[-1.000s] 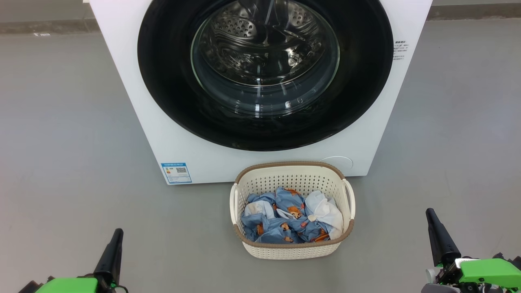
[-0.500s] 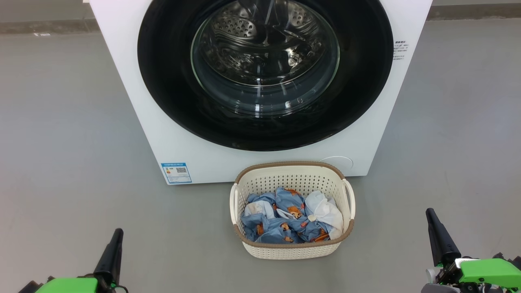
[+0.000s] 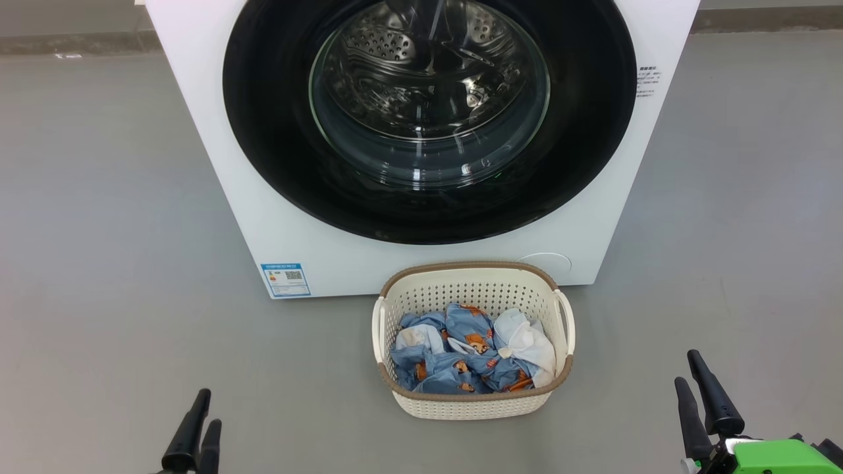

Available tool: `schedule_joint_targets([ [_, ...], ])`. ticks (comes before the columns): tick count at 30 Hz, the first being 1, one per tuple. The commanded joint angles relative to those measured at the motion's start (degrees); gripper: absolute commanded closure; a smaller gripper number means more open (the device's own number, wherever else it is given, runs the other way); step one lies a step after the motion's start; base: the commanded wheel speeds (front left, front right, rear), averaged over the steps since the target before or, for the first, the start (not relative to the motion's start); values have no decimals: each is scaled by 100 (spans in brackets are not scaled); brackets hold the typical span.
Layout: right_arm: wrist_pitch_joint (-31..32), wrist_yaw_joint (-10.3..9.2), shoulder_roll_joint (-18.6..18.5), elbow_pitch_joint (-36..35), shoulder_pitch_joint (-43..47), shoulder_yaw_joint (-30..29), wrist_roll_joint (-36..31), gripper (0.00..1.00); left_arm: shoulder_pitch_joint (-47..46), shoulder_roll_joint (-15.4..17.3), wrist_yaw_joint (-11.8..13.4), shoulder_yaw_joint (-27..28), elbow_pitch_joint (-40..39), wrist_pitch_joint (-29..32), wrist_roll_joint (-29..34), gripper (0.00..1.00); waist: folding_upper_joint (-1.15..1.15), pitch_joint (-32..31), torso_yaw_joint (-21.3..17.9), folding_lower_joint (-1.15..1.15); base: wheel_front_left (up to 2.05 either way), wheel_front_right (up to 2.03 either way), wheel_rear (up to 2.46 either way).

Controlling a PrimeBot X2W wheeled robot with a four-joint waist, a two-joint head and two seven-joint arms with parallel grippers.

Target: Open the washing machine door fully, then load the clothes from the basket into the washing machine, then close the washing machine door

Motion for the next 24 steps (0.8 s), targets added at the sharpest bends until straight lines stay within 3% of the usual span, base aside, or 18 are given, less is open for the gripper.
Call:
schedule_joint_targets([
  [1,-41,1,-43,-188,-178,53,-32,0,-238,76,-12,-5,-190,-70,39,0,0,6,2,0,0,0,0],
  [24,-433,-1,-154,-553,-364,415,-230,0,-433,163,-23,-312,-455,-474,322,0,0,17,29,-1,0,0,0],
])
